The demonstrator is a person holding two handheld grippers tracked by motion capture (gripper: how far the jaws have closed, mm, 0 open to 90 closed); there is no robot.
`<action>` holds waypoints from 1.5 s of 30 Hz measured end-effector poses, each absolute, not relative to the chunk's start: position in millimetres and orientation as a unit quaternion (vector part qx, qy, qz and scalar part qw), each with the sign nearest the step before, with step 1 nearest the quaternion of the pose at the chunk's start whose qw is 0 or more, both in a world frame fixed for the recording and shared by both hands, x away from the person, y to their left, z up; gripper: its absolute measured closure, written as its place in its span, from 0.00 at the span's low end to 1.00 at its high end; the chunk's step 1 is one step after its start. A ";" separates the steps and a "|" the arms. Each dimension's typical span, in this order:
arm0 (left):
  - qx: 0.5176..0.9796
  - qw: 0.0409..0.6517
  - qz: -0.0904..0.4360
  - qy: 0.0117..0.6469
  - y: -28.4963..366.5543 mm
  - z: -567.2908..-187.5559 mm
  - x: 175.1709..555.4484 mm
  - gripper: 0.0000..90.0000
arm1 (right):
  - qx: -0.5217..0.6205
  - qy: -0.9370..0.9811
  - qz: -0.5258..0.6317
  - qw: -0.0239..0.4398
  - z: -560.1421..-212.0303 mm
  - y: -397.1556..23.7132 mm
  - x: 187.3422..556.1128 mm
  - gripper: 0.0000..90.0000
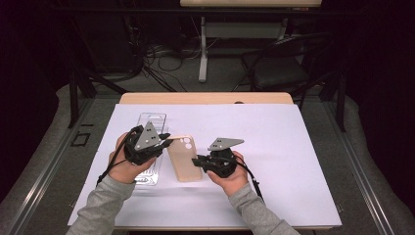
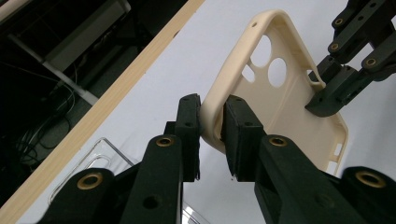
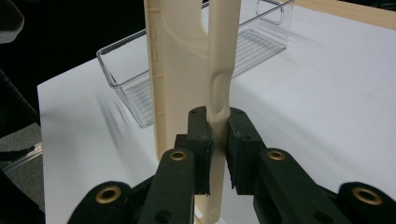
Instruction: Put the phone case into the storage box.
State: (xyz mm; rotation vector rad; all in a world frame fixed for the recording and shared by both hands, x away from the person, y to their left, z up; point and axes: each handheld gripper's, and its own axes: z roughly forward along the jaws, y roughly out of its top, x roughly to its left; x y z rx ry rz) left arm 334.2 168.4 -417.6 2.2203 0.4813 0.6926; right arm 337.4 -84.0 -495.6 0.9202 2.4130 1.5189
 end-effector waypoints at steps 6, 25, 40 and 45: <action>0.869 0.372 0.267 0.189 169.3 -417.3 334.8 0.87 | 0.305 0.804 0.505 0.072 -495.8 -83.5 337.3 0.90; 0.869 0.378 0.251 0.199 171.8 -417.5 337.2 0.88 | 0.307 0.804 0.505 0.067 -496.2 -83.7 337.9 0.90; 0.867 0.382 0.250 0.201 172.2 -418.0 337.5 0.88 | 0.311 0.802 0.507 0.059 -496.6 -83.9 338.9 0.86; 0.865 0.384 0.250 0.205 174.1 -418.8 339.1 0.88 | 0.312 0.801 0.508 0.058 -496.5 -84.4 339.5 0.80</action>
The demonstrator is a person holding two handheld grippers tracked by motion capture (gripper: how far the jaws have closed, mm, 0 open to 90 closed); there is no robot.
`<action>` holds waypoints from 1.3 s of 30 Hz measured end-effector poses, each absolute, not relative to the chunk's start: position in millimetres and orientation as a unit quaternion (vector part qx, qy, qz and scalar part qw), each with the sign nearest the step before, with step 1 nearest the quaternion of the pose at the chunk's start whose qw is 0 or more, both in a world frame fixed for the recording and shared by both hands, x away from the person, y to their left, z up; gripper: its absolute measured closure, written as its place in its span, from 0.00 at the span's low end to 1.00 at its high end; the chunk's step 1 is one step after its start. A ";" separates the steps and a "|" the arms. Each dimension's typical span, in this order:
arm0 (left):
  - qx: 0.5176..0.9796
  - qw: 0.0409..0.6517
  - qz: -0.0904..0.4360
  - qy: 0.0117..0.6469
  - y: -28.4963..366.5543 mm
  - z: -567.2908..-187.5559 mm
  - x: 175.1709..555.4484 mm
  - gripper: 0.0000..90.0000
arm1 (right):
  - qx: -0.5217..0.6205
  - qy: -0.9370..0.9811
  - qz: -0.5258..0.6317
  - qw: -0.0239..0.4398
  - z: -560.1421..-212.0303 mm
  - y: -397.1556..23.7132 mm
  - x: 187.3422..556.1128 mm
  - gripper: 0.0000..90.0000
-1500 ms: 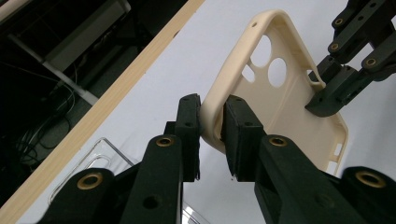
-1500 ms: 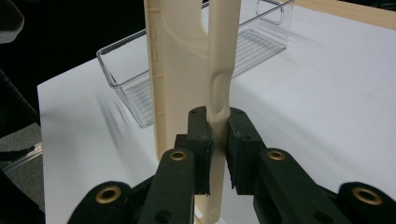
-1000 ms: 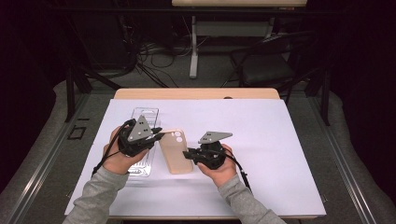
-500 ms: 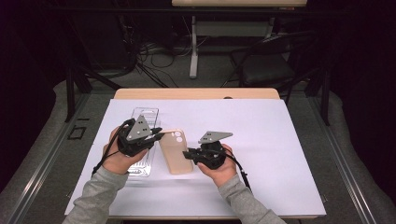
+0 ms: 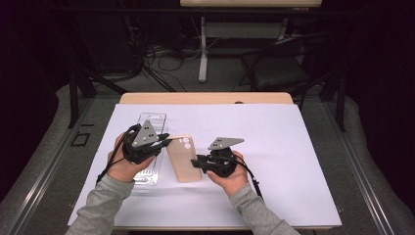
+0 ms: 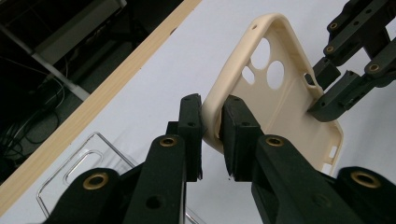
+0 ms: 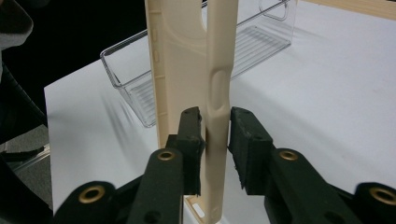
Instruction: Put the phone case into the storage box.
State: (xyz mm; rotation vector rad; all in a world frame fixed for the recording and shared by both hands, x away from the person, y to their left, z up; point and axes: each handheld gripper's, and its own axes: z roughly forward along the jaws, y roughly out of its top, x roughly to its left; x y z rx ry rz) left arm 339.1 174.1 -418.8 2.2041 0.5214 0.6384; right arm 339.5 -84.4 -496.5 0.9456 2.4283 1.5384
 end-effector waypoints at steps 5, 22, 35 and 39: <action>0.862 0.386 0.254 0.208 175.7 -419.6 340.6 0.88 | 0.315 0.798 0.510 0.064 -493.8 -87.2 339.8 0.78; 0.847 0.401 0.269 0.222 184.0 -418.2 345.4 0.88 | 0.325 0.793 0.504 0.110 -483.3 -102.7 340.6 0.59; 0.842 0.407 0.271 0.228 188.3 -420.7 348.6 0.88 | 0.337 0.796 0.485 0.131 -485.4 -107.7 343.5 0.41; 0.841 0.407 0.273 0.230 189.3 -421.6 349.4 0.88 | 0.338 0.799 0.480 0.132 -486.2 -107.2 344.1 0.36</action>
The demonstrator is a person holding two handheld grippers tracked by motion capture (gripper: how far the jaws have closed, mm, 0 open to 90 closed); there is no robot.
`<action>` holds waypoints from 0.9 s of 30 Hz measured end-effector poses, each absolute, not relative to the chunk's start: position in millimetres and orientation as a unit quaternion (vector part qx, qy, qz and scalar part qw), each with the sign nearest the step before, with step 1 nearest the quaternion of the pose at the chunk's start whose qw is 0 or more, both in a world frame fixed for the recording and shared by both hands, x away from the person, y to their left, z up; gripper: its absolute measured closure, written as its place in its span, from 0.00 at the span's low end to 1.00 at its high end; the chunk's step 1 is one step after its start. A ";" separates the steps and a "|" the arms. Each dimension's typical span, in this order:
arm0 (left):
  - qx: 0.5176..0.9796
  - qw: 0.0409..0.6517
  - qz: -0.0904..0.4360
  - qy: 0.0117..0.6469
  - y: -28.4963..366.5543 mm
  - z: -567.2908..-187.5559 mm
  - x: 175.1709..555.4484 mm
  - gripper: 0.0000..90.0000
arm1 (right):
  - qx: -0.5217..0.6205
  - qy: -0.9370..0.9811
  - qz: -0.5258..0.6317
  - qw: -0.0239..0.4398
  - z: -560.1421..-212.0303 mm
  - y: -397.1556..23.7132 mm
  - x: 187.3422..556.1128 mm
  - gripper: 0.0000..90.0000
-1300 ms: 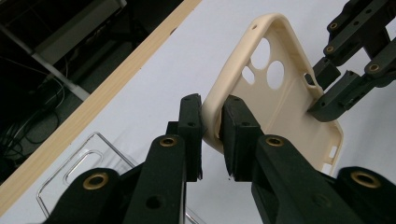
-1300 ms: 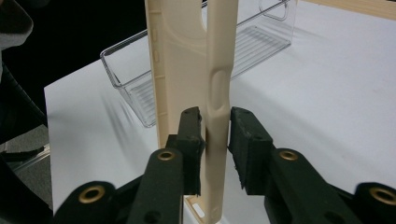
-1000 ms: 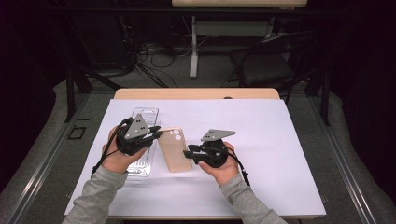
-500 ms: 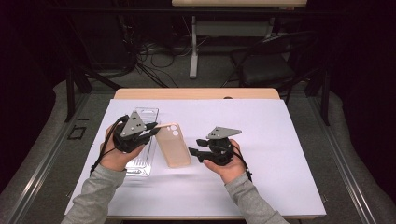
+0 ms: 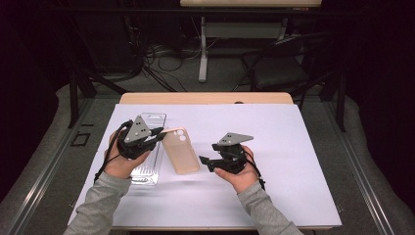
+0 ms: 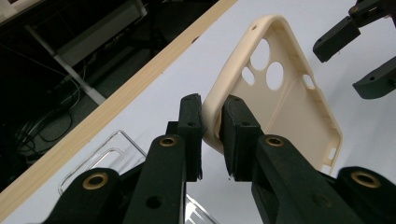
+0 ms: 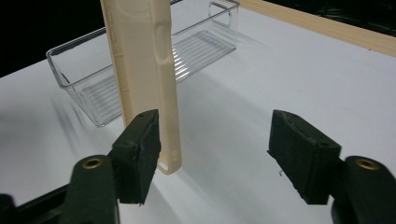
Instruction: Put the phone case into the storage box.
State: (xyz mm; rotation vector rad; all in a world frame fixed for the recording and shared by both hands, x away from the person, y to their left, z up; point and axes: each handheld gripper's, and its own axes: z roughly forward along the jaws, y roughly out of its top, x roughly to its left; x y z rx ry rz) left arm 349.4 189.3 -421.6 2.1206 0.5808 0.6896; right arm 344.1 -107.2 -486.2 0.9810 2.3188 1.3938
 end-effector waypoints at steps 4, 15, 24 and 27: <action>0.842 0.408 0.268 0.231 190.1 -423.4 350.6 0.88 | 0.337 0.797 0.482 0.136 -486.5 -106.6 344.3 0.31; 0.839 0.411 0.269 0.233 191.5 -424.6 350.3 0.88 | 0.333 0.794 0.493 0.126 -484.5 -105.2 341.7 0.33; 0.834 0.419 0.274 0.233 192.3 -419.7 349.4 0.88 | 0.340 0.789 0.492 0.140 -479.1 -114.1 334.4 0.30; 0.833 0.419 0.276 0.233 192.9 -417.5 349.6 0.88 | 0.342 0.786 0.491 0.154 -477.9 -120.0 328.9 0.29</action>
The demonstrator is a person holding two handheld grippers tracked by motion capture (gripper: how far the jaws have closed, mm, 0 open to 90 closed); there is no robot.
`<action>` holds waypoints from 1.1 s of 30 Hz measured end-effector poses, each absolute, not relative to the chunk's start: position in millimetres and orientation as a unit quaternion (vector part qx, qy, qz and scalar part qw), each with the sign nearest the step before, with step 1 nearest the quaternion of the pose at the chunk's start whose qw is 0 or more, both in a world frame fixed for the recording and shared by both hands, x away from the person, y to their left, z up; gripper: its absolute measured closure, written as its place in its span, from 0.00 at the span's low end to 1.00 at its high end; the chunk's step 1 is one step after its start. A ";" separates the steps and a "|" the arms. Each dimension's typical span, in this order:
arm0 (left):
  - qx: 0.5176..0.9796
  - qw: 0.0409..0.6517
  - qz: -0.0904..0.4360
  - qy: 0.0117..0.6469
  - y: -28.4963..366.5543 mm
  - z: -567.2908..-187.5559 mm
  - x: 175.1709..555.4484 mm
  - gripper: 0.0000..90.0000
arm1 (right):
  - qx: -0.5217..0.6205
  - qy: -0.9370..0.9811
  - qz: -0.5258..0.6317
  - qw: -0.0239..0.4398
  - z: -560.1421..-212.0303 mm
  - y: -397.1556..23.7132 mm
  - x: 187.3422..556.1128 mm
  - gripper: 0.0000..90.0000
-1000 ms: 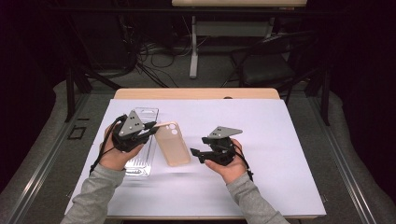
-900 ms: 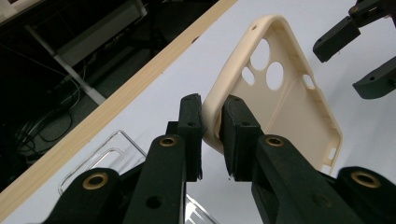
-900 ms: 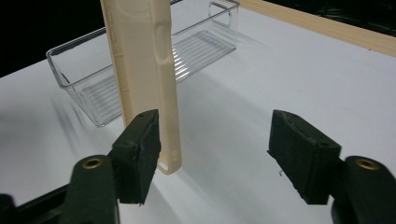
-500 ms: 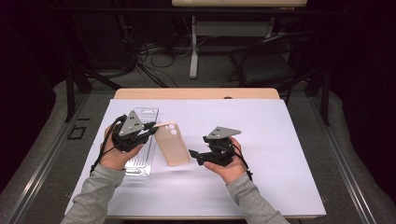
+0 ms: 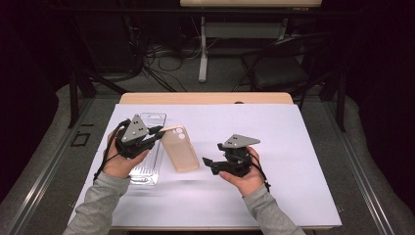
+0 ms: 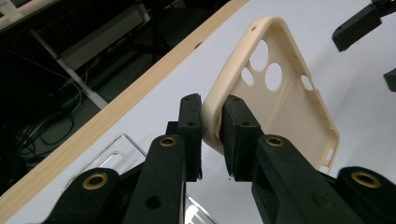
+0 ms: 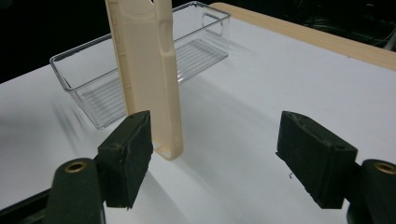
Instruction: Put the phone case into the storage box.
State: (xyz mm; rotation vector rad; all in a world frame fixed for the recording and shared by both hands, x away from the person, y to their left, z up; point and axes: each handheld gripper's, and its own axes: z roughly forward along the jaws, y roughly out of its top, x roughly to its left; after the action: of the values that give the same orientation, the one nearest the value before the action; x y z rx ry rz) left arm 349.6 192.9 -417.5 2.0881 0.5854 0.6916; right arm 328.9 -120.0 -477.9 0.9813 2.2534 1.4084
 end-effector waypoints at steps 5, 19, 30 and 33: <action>0.829 0.422 0.281 0.236 194.2 -413.2 351.2 0.88 | 0.349 0.782 0.489 0.164 -479.8 -134.6 319.8 0.27; 0.839 0.412 0.278 0.223 198.4 -396.1 369.1 0.88 | 0.379 0.766 0.492 0.165 -484.6 -164.4 309.8 0.23; 0.857 0.391 0.267 0.202 202.2 -375.4 385.3 0.88 | 0.396 0.758 0.489 0.169 -489.2 -171.7 311.1 0.23; 0.865 0.377 0.266 0.197 203.1 -371.3 389.6 0.88 | 0.397 0.758 0.490 0.168 -490.1 -172.6 311.4 0.23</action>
State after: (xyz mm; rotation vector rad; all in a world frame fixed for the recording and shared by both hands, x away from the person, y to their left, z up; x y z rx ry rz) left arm 389.6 203.1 -371.3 2.2125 0.5045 0.6803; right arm 311.4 -172.6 -490.1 1.1283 2.1543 1.3941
